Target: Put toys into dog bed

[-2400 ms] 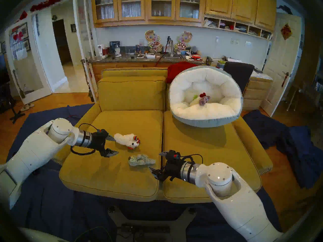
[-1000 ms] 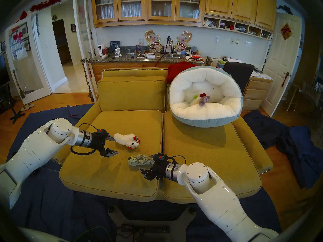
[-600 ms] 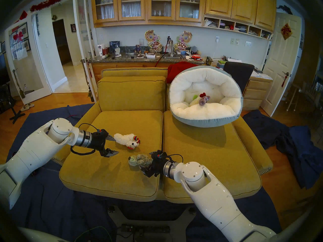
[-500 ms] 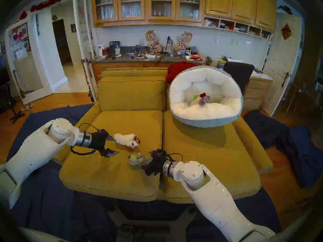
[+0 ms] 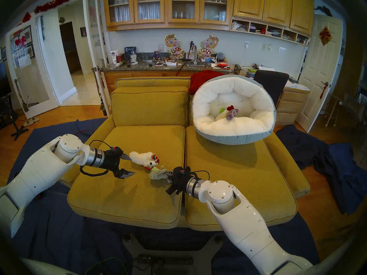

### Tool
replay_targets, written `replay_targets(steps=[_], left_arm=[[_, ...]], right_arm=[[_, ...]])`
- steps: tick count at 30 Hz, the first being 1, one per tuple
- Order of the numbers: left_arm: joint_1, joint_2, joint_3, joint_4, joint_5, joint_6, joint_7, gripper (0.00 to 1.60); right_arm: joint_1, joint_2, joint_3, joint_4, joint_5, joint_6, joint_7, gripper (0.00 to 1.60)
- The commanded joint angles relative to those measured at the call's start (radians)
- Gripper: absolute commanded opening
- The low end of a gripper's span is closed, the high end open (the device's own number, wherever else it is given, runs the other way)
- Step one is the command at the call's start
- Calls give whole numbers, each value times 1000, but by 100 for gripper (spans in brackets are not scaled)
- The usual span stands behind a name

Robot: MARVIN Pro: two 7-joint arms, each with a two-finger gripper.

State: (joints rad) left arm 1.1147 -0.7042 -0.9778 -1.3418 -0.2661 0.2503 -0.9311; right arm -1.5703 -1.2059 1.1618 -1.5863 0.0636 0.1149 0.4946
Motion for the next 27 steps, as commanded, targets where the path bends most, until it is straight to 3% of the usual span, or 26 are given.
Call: replay_targets(steps=[1, 6, 11, 18, 27], left_arm=[[-32, 0, -19, -10, -4, -2, 1, 160], [-31, 0, -19, -10, -4, -2, 2, 160], [-30, 0, -18, -11, -3, -3, 3, 160], [-29, 0, -18, -11, -3, -3, 3, 160], [-28, 0, -18, -11, -3, -3, 3, 160]], right_arm=[[25, 28, 63, -111, 20, -22, -6, 0], [54, 39, 119, -154, 31, -3, -24, 0], [133, 41, 199, -134, 29, 26, -58, 0], [170, 41, 310, -125, 15, 62, -97, 0], [256, 40, 364, -67, -20, 111, -138, 0]])
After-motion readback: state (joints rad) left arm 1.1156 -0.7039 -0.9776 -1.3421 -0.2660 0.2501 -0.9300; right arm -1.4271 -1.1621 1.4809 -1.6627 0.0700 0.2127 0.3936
